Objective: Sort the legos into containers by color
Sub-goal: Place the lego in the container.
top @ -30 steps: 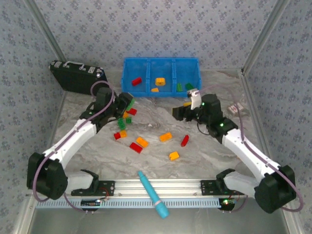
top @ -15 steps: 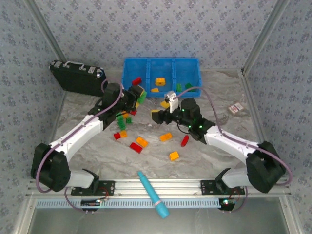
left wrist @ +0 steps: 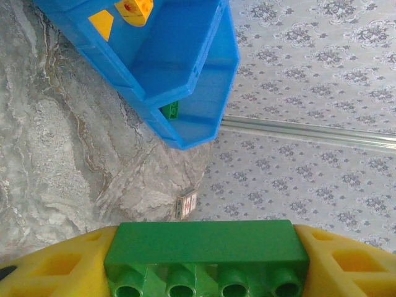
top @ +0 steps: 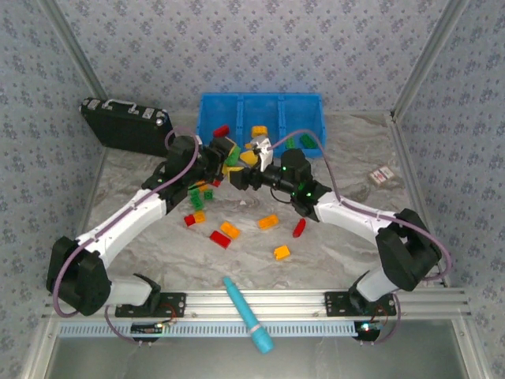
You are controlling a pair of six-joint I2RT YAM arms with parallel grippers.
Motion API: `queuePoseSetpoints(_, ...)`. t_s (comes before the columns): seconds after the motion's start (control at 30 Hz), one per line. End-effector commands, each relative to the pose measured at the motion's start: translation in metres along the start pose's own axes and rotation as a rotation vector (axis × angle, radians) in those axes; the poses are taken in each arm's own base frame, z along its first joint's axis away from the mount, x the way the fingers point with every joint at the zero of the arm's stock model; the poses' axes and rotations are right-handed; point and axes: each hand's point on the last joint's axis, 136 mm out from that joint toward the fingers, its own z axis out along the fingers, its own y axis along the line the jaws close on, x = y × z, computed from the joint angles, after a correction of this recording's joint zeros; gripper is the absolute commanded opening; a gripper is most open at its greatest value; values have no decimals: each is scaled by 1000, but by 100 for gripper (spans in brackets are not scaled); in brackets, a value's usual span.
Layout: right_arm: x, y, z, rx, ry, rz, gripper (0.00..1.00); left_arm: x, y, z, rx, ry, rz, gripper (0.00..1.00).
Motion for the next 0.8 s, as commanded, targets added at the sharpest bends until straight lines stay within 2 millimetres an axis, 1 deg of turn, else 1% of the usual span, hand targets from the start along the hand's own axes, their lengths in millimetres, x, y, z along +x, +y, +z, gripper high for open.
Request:
queuePoseSetpoints(0.0,-16,7,9,-35,-44,-6,77,3,-17,-6,69,-3,-12,52)
queuePoseSetpoints(0.2,-16,5,18,-35,-39,1,71,16,-10,-2,65,24,-27,52)
queuePoseSetpoints(0.3,-16,4,19,-33,-38,0,64,22,-6,1,61,39,-33,52)
queuePoseSetpoints(0.37,-16,3,20,-33,-36,-2,57,25,-6,1,60,45,-33,52)
queuePoseSetpoints(0.53,-14,1,22,-28,-25,-8,44,26,-6,1,63,51,-38,52)
queuePoseSetpoints(0.77,-13,-1,22,-31,-23,-11,34,28,-5,-2,59,55,-41,51)
